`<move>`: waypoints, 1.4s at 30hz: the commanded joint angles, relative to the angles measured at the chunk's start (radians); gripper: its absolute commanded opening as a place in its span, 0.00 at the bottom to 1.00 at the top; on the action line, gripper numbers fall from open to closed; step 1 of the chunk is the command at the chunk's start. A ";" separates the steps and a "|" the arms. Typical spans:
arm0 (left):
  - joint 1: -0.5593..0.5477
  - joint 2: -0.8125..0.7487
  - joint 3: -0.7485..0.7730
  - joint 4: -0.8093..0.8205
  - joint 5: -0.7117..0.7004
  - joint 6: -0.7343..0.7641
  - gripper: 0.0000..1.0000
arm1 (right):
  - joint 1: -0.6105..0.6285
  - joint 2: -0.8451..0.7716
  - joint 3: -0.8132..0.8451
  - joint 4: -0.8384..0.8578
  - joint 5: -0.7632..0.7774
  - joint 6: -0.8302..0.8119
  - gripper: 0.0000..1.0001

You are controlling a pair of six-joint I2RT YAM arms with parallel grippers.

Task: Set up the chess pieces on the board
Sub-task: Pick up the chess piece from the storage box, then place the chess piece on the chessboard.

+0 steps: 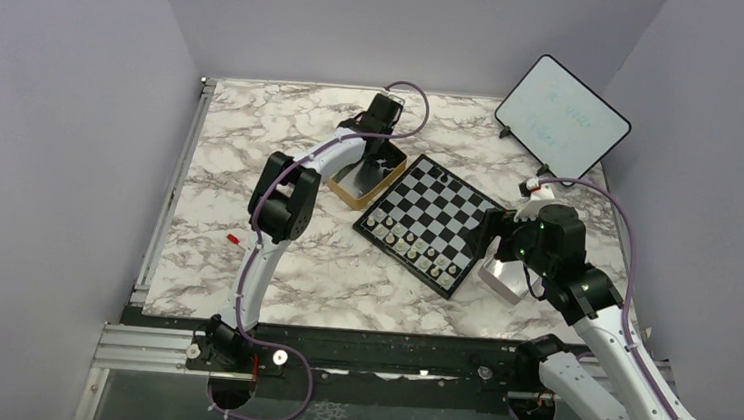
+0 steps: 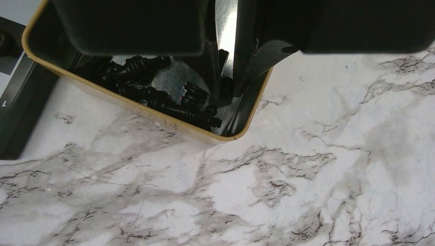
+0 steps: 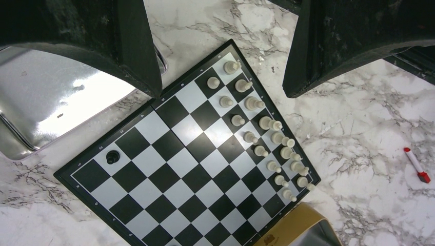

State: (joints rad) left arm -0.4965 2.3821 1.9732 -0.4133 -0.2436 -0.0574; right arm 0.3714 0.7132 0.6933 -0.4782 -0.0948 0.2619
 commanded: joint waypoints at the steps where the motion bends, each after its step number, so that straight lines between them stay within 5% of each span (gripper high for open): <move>1: 0.000 -0.059 0.028 -0.008 0.037 0.015 0.14 | -0.002 -0.002 -0.011 0.035 -0.014 -0.009 0.93; 30: -0.076 -0.313 -0.149 -0.021 0.141 -0.064 0.11 | -0.001 -0.002 -0.017 0.042 -0.021 -0.003 0.93; 42: -0.168 -0.291 -0.130 -0.019 0.222 -0.139 0.11 | -0.002 -0.003 -0.015 0.039 -0.011 0.000 0.93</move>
State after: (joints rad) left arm -0.6384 2.0918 1.8359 -0.4408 -0.0723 -0.1547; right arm 0.3714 0.7197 0.6796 -0.4644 -0.1001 0.2623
